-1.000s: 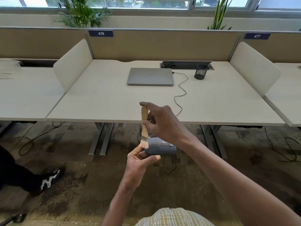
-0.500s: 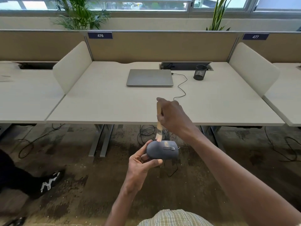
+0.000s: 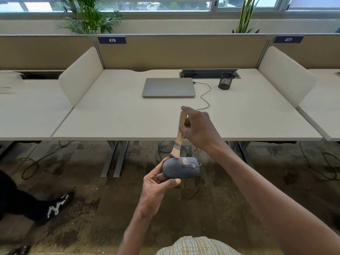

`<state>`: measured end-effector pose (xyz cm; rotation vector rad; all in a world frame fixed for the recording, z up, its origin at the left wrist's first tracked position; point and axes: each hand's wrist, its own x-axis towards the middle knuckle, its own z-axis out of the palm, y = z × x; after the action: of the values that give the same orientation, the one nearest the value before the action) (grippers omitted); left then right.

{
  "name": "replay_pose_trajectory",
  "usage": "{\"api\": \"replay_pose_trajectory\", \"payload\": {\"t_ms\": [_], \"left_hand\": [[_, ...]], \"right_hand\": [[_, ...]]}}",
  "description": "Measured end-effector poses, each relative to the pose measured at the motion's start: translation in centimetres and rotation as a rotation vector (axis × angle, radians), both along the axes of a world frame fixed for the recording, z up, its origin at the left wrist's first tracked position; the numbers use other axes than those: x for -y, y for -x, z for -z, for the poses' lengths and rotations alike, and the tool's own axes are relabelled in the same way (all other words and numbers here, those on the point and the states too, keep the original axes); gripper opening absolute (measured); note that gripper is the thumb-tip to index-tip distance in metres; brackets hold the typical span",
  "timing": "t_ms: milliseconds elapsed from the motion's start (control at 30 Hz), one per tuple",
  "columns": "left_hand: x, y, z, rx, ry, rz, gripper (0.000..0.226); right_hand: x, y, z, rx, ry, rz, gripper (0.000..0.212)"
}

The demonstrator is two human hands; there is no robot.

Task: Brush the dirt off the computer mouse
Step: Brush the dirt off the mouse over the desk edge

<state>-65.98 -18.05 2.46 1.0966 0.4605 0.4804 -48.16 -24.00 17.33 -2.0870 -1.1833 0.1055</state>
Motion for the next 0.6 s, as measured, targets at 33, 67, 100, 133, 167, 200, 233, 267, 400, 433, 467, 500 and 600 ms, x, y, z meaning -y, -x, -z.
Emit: {"api": "replay_pose_trajectory", "payload": {"t_ms": [33, 67, 100, 133, 167, 200, 233, 267, 400, 433, 467, 500, 600], "left_hand": [[0.0, 0.0, 0.0, 0.003, -0.002, 0.004, 0.077], [0.0, -0.1, 0.0, 0.003, -0.003, 0.009, 0.079], [0.1, -0.1, 0.1, 0.000, -0.003, 0.013, 0.081], [0.2, -0.1, 0.1, -0.002, 0.001, 0.014, 0.083], [0.3, -0.1, 0.1, -0.003, 0.009, 0.014, 0.085], [0.3, -0.1, 0.1, -0.002, 0.015, 0.011, 0.085], [0.3, -0.1, 0.0, 0.001, 0.017, 0.008, 0.084], [0.2, -0.2, -0.1, 0.003, 0.020, 0.006, 0.083], [0.0, -0.3, -0.1, 0.000, 0.035, -0.010, 0.077], [0.0, -0.3, -0.1, 0.002, 0.047, -0.017, 0.076], [-0.1, -0.3, 0.0, 0.005, 0.056, -0.023, 0.075], [-0.1, -0.4, 0.0, 0.007, 0.063, -0.029, 0.074], [-0.2, -0.7, 0.2, 0.013, 0.073, -0.026, 0.068]], "right_hand": [[0.0, 0.1, -0.1, -0.032, -0.016, -0.023, 0.049], [-0.1, 0.2, -0.1, -0.042, -0.017, -0.034, 0.051], [0.0, 0.2, 0.0, -0.029, -0.009, -0.032, 0.051], [0.1, 0.1, 0.1, -0.008, -0.002, -0.017, 0.051], [0.4, -0.1, 0.1, 0.014, -0.005, 0.003, 0.052], [0.9, -0.3, 0.0, 0.024, -0.024, 0.016, 0.052], [1.3, -0.5, -0.1, 0.012, -0.059, 0.017, 0.050], [1.8, -0.7, -0.2, -0.017, -0.103, 0.008, 0.048], [3.7, -0.9, -0.1, -0.099, -0.235, -0.063, 0.040], [4.2, -0.9, 0.1, -0.100, -0.243, -0.073, 0.039], [4.6, -0.8, 0.3, -0.099, -0.242, -0.081, 0.039], [5.0, -0.7, 0.5, -0.097, -0.238, -0.090, 0.039], [5.5, -0.5, 1.1, -0.096, -0.214, -0.118, 0.040]]}}
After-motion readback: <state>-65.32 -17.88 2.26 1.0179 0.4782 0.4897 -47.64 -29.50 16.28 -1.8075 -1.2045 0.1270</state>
